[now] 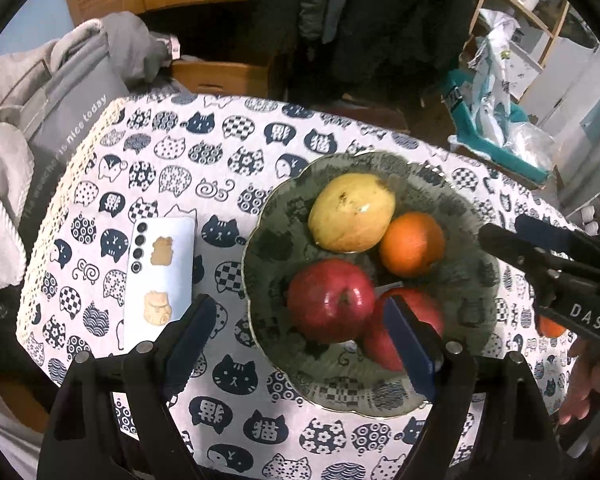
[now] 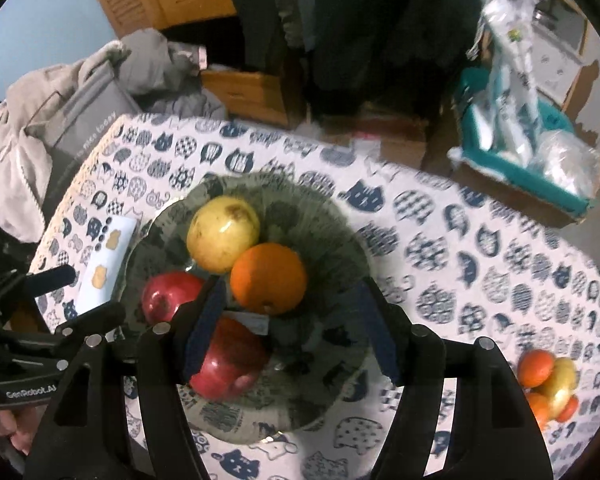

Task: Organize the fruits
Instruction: 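Lower the large orange into the bowl and open the right tool, then raise both open tools and move them back toward the remaining fruit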

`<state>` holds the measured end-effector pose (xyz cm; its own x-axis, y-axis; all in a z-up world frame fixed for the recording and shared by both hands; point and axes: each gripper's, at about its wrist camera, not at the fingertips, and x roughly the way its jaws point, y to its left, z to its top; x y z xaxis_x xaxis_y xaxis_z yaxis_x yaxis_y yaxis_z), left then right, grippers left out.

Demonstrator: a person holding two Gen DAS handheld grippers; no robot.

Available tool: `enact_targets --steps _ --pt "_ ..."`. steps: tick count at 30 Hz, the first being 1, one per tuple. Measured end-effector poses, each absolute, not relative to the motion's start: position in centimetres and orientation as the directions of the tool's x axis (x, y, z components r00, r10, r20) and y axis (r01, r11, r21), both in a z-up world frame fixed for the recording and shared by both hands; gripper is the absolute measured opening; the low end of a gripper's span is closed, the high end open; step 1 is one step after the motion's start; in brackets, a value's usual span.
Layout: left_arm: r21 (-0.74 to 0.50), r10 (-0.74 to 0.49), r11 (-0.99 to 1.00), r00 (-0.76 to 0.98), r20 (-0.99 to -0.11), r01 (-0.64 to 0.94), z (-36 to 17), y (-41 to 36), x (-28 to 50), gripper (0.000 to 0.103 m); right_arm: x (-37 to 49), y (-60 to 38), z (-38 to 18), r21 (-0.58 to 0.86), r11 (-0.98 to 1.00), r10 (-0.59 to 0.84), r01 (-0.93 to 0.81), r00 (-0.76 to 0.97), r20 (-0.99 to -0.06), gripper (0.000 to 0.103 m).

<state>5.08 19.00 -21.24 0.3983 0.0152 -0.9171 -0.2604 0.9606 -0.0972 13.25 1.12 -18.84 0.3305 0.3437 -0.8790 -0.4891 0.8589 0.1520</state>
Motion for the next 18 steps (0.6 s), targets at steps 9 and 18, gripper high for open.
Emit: enact_targets --steps 9,18 --pt "-0.085 0.033 0.969 0.463 -0.886 -0.233 -17.8 16.9 4.5 0.087 12.0 -2.4 -14.6 0.099 0.875 0.331 -0.474 0.436 -0.837 0.068" --pt "-0.085 0.025 0.979 0.523 -0.852 -0.186 -14.7 14.4 3.5 0.087 10.6 -5.8 -11.0 0.034 0.893 0.295 -0.448 0.528 -0.796 0.071"
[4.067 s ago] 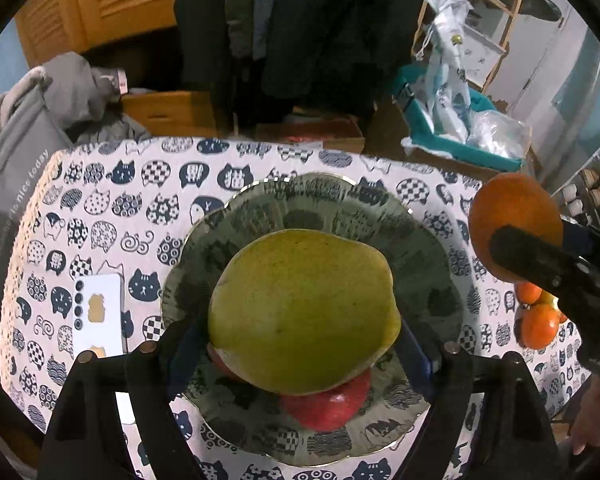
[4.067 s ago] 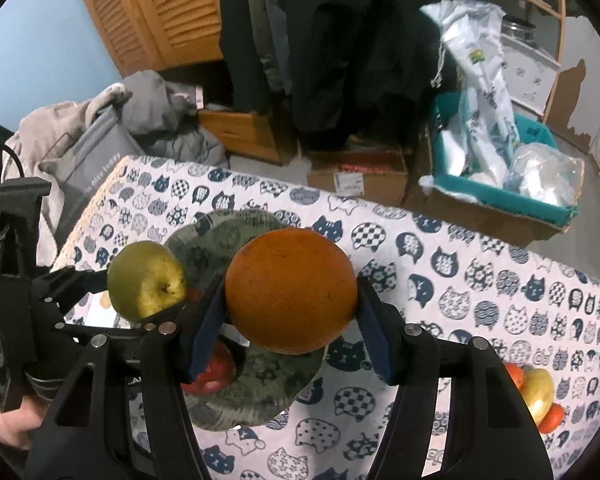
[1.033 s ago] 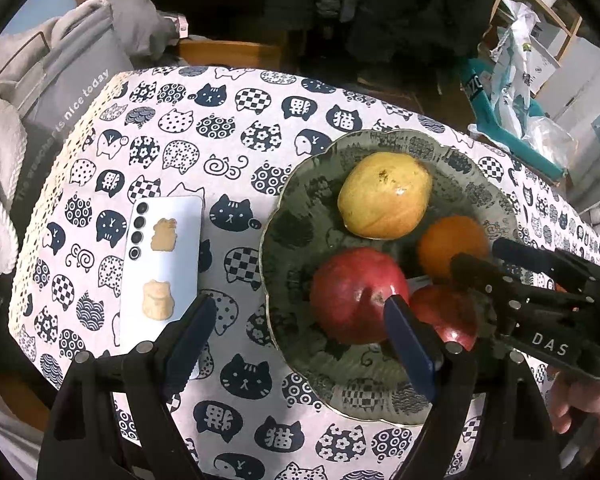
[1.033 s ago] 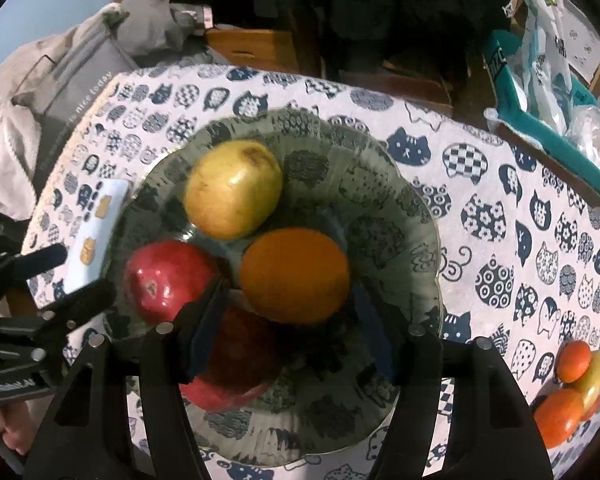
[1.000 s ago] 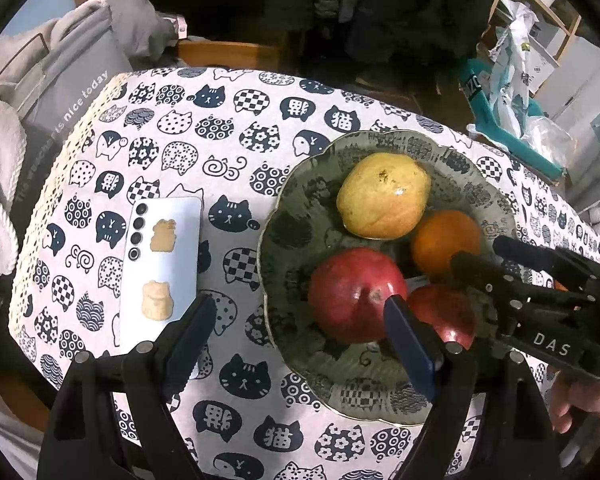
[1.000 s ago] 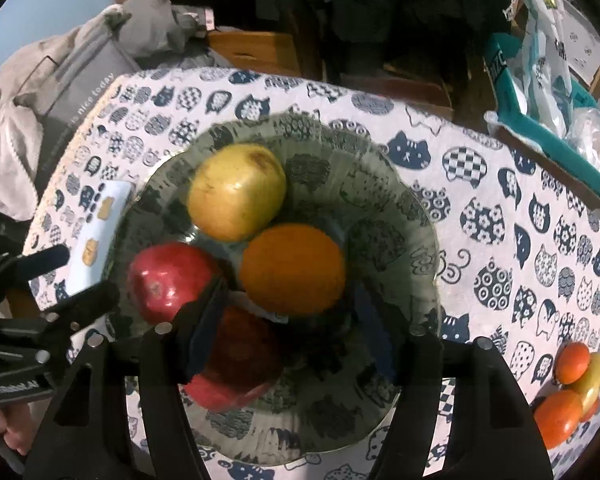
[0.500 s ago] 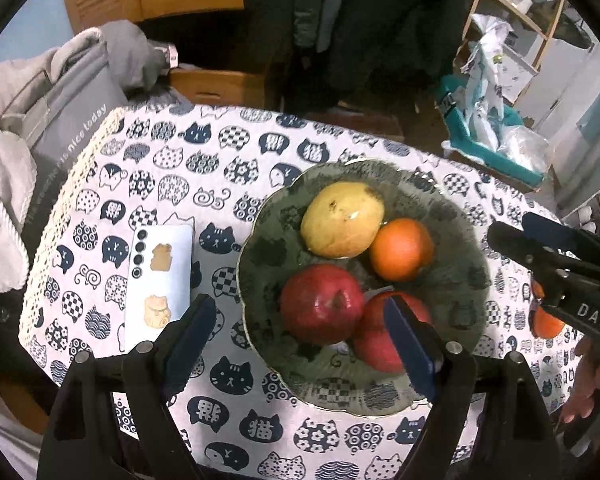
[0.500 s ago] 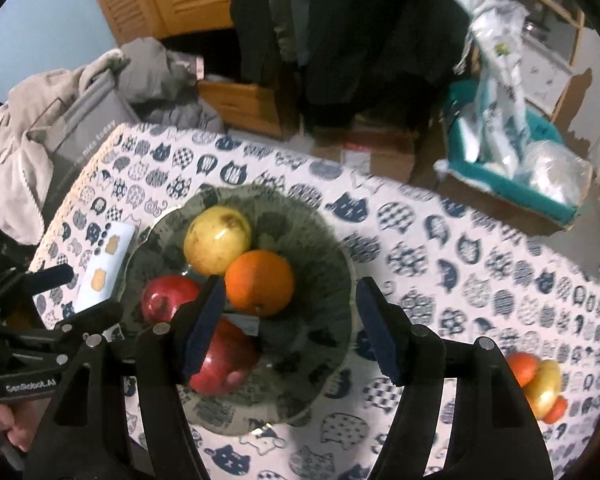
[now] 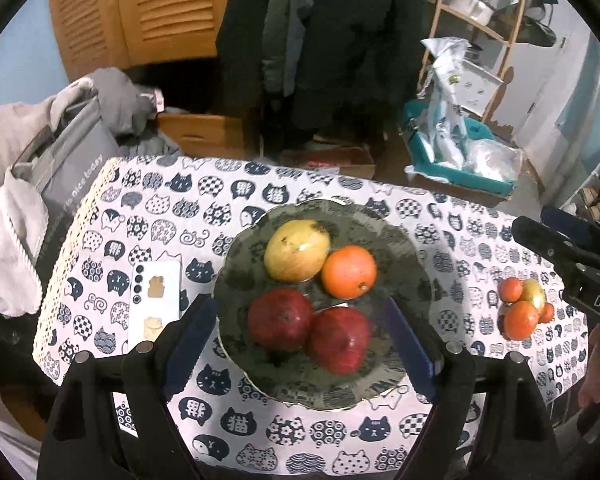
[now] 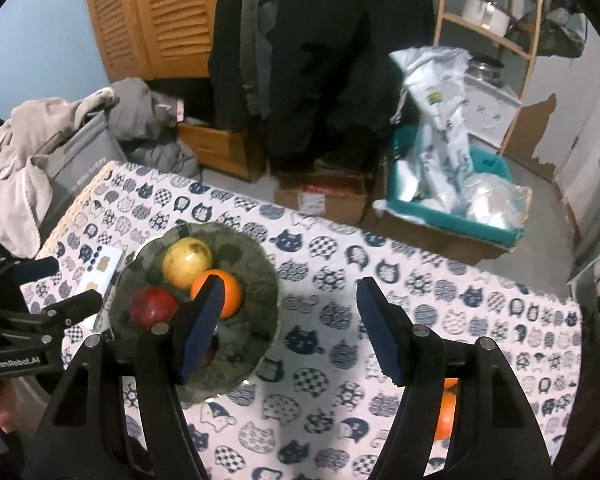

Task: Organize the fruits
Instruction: 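Raise both open tools and move them back toward the remaining fruit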

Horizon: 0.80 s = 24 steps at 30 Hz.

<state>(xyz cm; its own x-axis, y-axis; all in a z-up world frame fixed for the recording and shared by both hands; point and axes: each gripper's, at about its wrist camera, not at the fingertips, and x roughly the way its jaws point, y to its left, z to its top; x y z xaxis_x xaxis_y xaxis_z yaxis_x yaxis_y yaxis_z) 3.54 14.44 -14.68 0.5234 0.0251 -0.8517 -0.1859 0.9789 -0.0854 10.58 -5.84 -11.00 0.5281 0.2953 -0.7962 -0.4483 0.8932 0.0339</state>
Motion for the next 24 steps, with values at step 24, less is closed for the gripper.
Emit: enact_targets --steps 24 --pt "-0.078 -0.048 0.997 0.642 -0.765 -0.018 -9.0 5.1 2.3 0.102 6.0 -18.7 -6.8 -0.028 0.944 0.209 -0.33 0.659 -0.723 0.077"
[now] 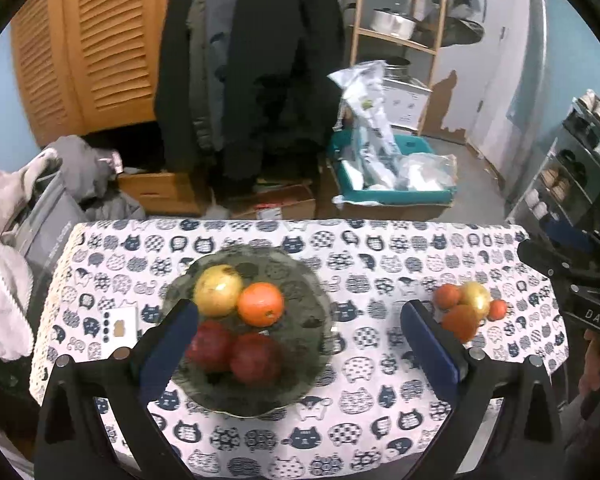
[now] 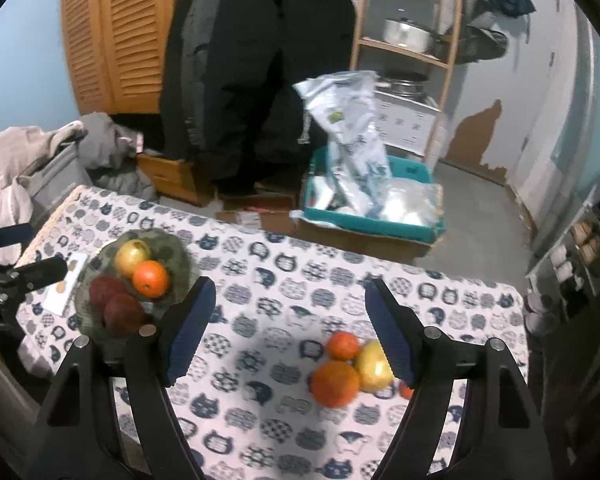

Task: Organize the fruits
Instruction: 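Raise both open tools and move them back toward the remaining fruit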

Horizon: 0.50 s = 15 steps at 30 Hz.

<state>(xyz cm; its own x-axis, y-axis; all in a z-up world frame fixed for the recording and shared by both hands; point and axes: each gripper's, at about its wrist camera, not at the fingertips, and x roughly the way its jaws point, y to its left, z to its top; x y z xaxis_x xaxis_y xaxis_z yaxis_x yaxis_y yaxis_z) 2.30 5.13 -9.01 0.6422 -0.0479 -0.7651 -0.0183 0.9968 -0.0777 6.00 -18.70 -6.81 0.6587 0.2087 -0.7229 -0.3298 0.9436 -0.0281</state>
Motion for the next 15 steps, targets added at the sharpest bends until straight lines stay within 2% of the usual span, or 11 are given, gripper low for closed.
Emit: enact_targets --steps 15 --pt "-0.048 -0.102 0.994 0.629 -0.771 0.103 -8.4 -2.3 3.2 0.102 4.9 -27.9 -7.4 -0.008 0.983 0.119 -0.181 0.679 -0.724 0.077"
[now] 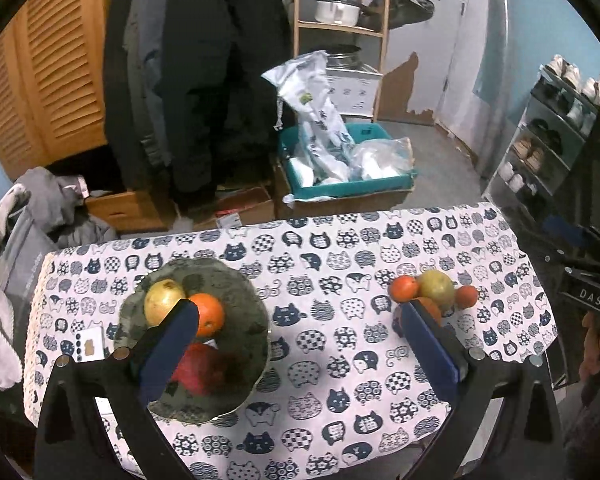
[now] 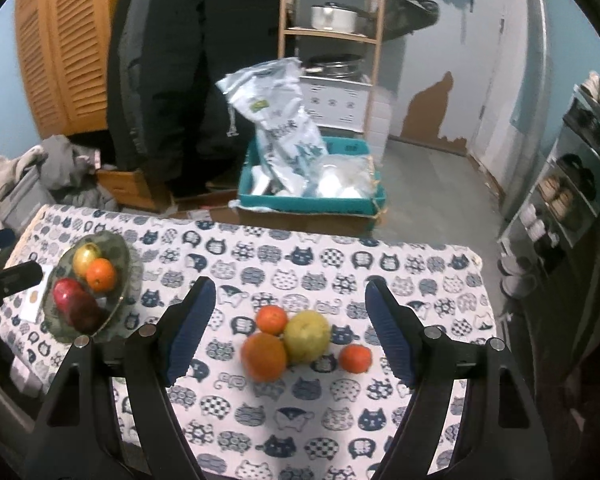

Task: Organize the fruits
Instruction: 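Raise both open tools and move them back toward the remaining fruit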

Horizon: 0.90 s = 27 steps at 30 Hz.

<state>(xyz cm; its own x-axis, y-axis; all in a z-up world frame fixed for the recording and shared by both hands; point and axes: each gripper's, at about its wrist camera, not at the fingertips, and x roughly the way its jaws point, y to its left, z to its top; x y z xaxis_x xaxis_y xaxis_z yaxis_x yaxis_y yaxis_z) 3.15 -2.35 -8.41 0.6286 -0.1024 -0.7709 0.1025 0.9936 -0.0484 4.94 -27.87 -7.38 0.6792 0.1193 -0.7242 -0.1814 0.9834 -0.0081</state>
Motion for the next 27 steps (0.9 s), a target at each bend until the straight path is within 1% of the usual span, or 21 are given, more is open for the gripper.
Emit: enact_targets --steps 7,11,14,21,27 --pt "-0.039 -0.109 0.991 0.622 -0.775 0.126 -8.6 -4.7 3.7 0.102 4.8 -30.6 -7.6 0.007 0.99 0.101 -0.138 0.682 -0.724 0.078" --pt "-0.058 -0.132 0.988 0.6 -0.789 0.142 -9.3 -6.3 4.3 0.102 5.0 -31.8 -8.2 0.013 0.993 0.089 -0.118 0.672 -0.735 0.078" --pt "-0.048 -0.128 0.988 0.592 -0.796 0.149 -9.8 -7.6 4.9 0.102 5.3 -32.5 -8.8 0.012 0.994 0.08 -0.106 0.663 -0.744 0.077" --pt "-0.068 -0.154 0.982 0.53 -0.834 0.177 -12.5 -10.6 6.4 0.102 5.9 -34.1 -11.0 0.006 0.997 0.056 -0.082 0.623 -0.78 0.078" --pt "-0.057 -0.147 0.979 0.483 -0.863 0.196 -15.2 -12.8 7.7 0.102 6.7 -35.5 -13.4 0.0 0.998 0.035 -0.061 0.58 -0.814 0.077"
